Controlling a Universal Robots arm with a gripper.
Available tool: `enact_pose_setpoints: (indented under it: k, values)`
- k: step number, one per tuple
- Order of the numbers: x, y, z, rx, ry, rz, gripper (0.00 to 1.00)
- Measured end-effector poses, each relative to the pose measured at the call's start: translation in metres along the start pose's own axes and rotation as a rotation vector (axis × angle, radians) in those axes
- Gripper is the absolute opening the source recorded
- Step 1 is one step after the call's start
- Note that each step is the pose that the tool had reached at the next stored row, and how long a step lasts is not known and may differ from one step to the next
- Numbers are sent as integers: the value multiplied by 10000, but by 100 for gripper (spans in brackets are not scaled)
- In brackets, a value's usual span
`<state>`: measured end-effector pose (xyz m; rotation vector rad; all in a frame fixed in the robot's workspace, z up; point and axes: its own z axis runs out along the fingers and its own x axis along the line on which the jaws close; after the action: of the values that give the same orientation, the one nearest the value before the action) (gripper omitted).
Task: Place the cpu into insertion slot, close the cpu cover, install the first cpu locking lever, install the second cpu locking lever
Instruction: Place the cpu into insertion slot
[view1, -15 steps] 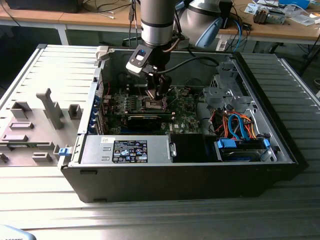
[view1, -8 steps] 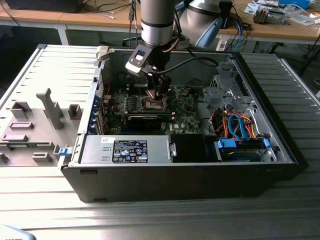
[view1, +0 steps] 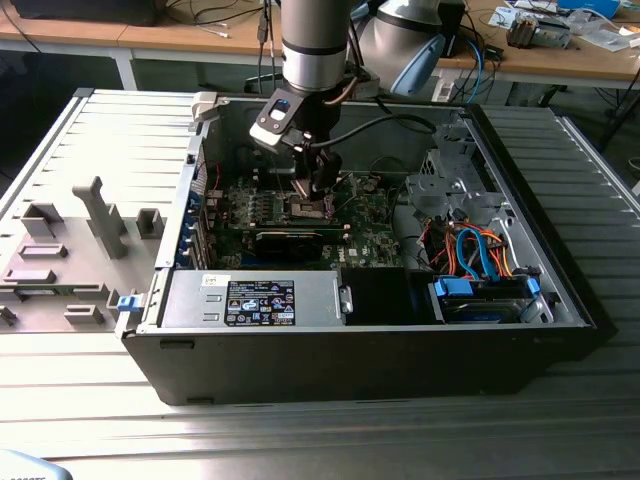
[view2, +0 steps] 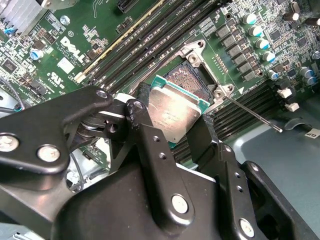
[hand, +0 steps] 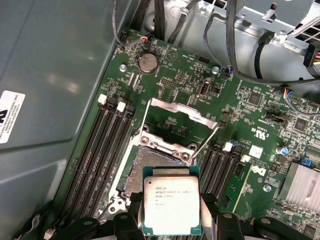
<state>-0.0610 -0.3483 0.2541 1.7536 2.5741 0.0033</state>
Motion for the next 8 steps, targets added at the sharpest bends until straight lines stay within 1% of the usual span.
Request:
enact_pose_setpoints:
  k: [8]
  values:
    - [0,0,2,3,-2,146,55]
